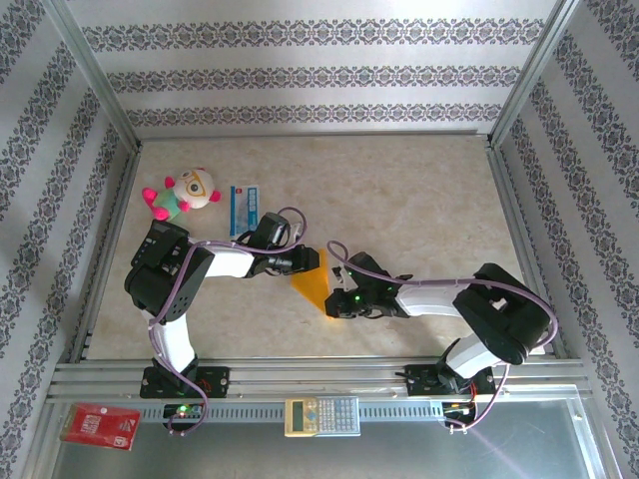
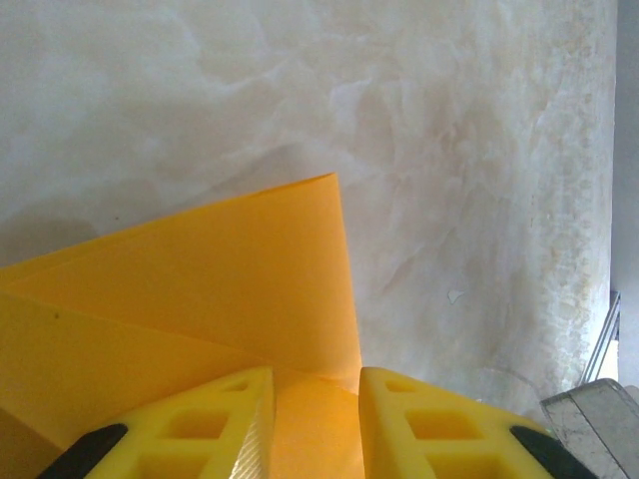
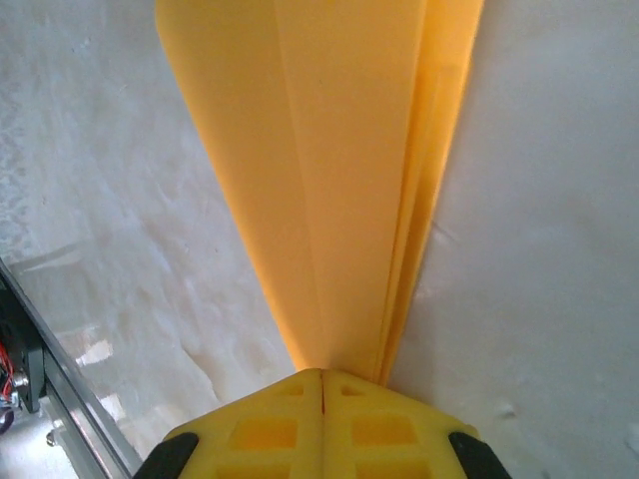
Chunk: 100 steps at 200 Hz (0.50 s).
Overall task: Fold a paper plane with a square sheet of paper (pick it up from the middle)
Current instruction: Fourth fold the wing at the center of the table.
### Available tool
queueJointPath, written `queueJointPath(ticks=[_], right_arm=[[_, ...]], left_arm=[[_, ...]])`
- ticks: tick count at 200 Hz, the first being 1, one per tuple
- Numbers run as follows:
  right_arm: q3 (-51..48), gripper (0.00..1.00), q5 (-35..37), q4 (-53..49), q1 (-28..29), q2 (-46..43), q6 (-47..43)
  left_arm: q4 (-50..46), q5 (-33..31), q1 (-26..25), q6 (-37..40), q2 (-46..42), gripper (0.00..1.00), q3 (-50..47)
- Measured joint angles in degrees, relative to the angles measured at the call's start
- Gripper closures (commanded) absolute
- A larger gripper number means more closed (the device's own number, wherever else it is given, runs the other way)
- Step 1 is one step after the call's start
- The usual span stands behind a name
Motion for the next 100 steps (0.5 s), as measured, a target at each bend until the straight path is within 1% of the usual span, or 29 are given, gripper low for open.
queueJointPath(ticks=[37, 63, 83, 100], right_arm=[[0.26, 1.0, -3.06, -4.63, -0.9, -3.08, 0.17], [3.23, 1.0, -4.55, -5.73, -2.4, -3.21, 0.26], [6.84, 1.0, -5.11, -5.44, -2.82, -1.79, 0.2], [9.4, 1.0, -5.62, -4.57, -3.3, 1.09, 0.04]], left_arm=[[-0.04, -0.13, 0.0, 0.04, 0.0, 0.7, 0.02], [-0.04, -0.13, 0.0, 0.07, 0.0, 0.7, 0.02], [-0.04, -0.13, 0.0, 0.09, 0.0, 0.7, 0.02], [-0.04, -0.13, 0.0, 0.11, 0.0, 0.7, 0.02]])
